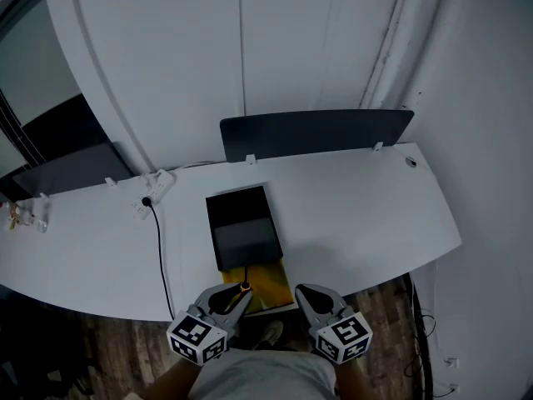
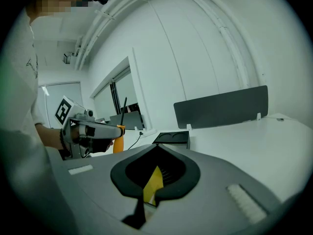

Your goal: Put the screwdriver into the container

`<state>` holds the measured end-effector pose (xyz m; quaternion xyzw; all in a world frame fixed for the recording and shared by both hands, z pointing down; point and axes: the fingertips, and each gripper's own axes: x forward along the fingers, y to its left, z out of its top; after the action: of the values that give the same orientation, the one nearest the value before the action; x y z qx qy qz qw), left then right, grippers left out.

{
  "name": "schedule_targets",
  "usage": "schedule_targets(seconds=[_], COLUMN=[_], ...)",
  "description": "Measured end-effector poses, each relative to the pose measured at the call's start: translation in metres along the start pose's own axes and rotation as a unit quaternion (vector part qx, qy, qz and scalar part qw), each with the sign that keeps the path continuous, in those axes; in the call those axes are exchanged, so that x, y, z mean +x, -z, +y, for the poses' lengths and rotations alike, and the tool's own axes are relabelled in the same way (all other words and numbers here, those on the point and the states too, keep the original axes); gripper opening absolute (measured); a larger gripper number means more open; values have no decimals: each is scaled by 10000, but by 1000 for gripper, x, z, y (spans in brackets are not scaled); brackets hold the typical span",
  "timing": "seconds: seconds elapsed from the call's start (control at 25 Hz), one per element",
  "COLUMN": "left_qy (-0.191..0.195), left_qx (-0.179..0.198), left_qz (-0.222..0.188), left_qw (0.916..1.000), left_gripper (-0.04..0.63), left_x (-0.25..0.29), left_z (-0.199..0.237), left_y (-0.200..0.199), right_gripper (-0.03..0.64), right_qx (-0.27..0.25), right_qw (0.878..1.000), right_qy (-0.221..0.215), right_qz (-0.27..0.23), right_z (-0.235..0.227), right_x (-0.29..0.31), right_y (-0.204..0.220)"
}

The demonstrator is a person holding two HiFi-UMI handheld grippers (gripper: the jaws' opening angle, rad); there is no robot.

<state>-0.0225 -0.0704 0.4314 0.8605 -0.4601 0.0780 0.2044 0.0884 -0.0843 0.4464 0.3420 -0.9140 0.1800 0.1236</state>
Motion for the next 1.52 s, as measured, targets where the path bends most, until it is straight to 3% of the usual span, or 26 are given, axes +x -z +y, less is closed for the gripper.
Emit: schedule_targets(seconds=[0.36,0.88,1.52], left_qy=[39,515,767], left_qx=[58,113,107], left_qz=[238,706,1269], left_qw=[9997,9961,9889], left_gripper=[67,67,67], left_x=[5,19,38], left_z=[8,28,42], left_y=[0,5,43], right_gripper=[14,14,14], right_qx=[89,358,484], right_qw=[10000,9987,9969], right_qy=[11,351,564], right_qz=[37,101,241], right_z=[-2,2,-6], right_x=[8,28,45], right_y=[-2,-3,10])
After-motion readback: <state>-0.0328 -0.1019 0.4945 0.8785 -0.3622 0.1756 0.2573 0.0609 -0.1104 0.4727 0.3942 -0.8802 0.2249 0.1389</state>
